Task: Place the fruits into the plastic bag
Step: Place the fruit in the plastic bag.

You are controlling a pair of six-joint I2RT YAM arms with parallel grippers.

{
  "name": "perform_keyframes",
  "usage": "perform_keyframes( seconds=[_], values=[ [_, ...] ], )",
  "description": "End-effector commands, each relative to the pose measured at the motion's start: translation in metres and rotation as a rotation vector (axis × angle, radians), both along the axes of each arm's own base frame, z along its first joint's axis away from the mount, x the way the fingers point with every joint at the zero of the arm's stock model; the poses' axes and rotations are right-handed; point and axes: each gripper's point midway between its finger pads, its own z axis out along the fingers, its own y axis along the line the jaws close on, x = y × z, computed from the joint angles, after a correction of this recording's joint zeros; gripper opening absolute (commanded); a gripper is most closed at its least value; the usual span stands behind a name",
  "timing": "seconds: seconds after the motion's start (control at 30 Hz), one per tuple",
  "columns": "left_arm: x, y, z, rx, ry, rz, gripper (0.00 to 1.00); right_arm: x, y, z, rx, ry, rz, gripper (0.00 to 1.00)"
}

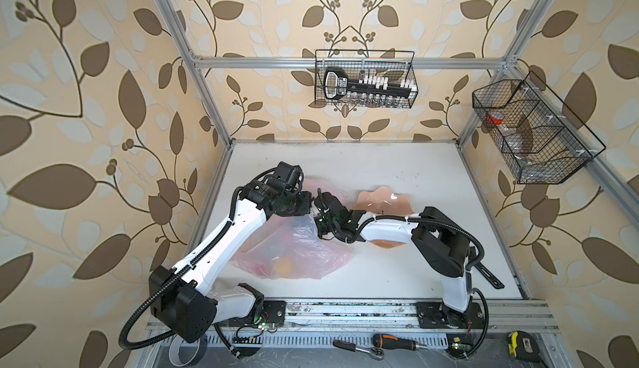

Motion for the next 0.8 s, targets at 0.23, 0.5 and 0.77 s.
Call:
perform_keyframes(
  seconds=[0.23, 0.5, 0.77],
  values=[
    [-0.009, 0.005, -0.006, 0.019, 0.008, 0.008, 0.00, -0.007, -0.015, 0.025, 0.037, -0.029, 0.008, 1.00],
    [-0.010, -0.003, -0.002, -0.021, 0.000, -0.022, 0.00, 0.002, -0.048, 0.020, -0.046, -0.061, -0.068, 1.00],
    [-0.013, -0.010, 0.001, -0.060, -0.006, -0.059, 0.00, 0.022, -0.083, 0.011, -0.151, -0.103, -0.185, 1.00]
  ],
)
